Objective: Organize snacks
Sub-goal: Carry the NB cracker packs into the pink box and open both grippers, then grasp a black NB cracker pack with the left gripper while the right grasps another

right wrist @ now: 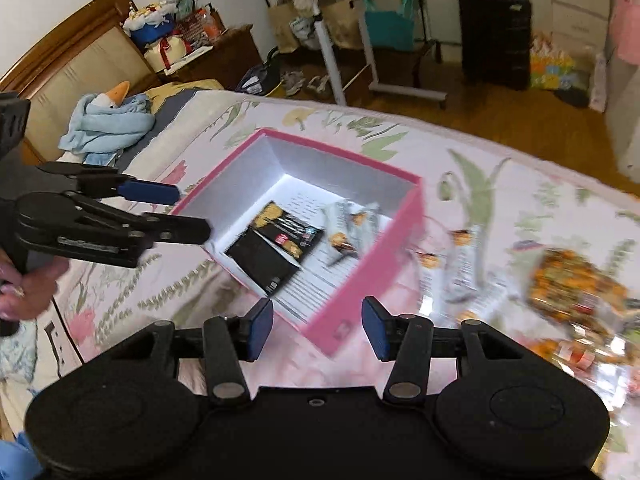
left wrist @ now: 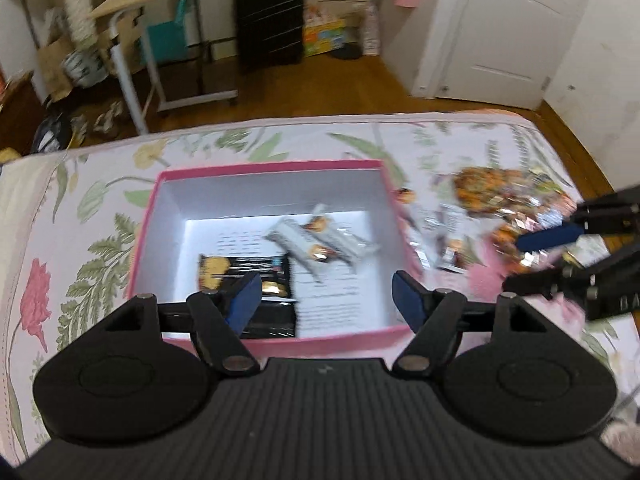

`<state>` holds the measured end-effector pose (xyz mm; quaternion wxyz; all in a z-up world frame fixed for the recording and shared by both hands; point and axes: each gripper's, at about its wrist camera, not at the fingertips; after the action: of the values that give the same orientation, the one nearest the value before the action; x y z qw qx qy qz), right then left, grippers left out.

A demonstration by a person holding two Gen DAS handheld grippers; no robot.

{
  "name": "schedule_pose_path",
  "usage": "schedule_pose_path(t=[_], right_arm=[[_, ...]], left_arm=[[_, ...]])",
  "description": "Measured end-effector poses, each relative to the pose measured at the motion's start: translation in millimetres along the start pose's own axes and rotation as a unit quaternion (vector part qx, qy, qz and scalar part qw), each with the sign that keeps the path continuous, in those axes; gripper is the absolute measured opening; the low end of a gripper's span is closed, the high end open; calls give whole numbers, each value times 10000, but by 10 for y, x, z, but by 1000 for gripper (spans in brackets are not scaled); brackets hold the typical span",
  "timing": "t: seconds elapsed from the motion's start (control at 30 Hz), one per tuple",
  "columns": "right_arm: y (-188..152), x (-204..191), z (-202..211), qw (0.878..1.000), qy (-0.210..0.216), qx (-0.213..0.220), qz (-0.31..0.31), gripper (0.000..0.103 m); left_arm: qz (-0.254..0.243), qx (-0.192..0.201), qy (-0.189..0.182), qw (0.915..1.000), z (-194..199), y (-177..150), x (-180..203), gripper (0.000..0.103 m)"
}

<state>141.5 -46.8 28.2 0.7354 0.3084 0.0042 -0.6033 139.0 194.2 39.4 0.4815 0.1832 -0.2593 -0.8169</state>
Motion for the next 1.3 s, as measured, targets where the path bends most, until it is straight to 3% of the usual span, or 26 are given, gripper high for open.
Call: schedule_pose_path(t=[0.23, 0.47, 0.6, 0.8, 1.13, 1.23, 1.3], right_arm=[[-301, 439, 626, 9991, -153, 398, 68, 56], [-741, 1032, 881, 9940, -266, 1048, 151, 59], [-974, 1440, 804, 9905, -346, 1330, 4, 62], [-1259, 2057, 513, 9849, -942, 1433, -230, 63], [-1358, 2897, 234, 9722, -1395, 1561, -1049, 63], [-1426, 3108, 172, 9698, -1255, 1442, -1517, 63], [-1477, 3205, 144, 9686, -1021, 1411, -1772, 60]], left_arm=[[-513, 283, -137, 9982, 292, 91, 652, 80], [-694, 605, -254, 9954, 127, 95, 1263, 85], [-547, 709, -433, 9950, -164, 69, 1558, 87], [-153, 394, -834, 9956, -790, 9, 1910, 87], [278, -41, -1227, 9920, -1682, 65, 2625, 83], [544, -58, -1370, 9891, -1903, 94, 2754, 75], [647, -231, -1575, 9851, -2050, 98, 2831, 48]])
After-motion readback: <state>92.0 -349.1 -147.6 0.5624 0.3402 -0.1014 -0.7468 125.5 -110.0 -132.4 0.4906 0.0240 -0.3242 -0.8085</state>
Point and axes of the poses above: each gripper's, at about its wrist camera, not at the fingertips, and z roughly against the way its jaws point, x to its right, y to its top, and after that the axes turned 15 degrees about -z, right-handed
